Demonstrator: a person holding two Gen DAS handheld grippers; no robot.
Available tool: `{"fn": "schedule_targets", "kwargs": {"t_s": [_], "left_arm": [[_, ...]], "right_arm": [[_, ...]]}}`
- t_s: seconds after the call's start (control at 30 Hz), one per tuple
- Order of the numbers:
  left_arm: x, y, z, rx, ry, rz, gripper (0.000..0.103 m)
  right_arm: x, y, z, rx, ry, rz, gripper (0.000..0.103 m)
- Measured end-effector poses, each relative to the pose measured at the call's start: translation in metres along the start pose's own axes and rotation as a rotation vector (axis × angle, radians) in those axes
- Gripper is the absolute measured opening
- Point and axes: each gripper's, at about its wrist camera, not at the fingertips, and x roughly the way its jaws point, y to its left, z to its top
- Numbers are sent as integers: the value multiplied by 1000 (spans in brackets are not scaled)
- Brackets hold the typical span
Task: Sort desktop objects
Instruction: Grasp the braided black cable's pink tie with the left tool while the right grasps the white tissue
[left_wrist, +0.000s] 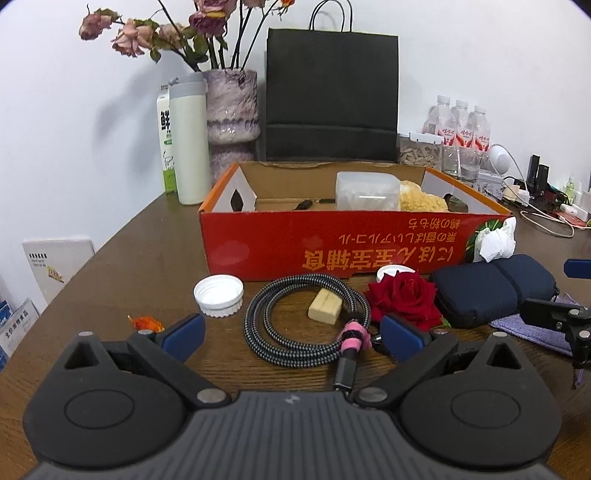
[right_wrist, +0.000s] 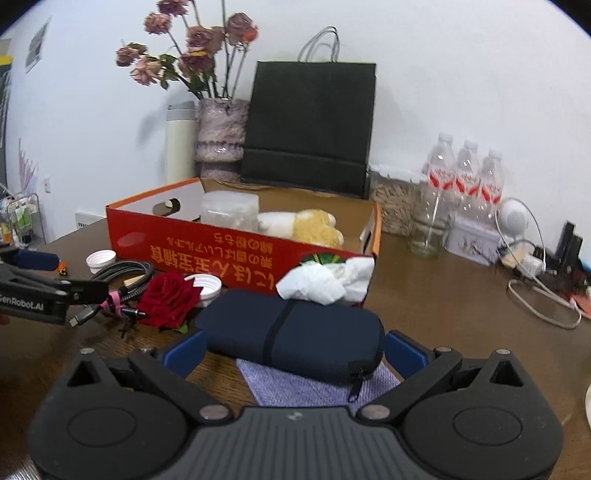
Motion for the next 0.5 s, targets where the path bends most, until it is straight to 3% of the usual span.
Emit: {"fn": "schedule_targets", "kwargs": {"t_s": [0.5], "left_arm": [[34,1,12,-26,108,-12,103]], "right_arm": [[4,-2,1,10,6,-6,103]]}}
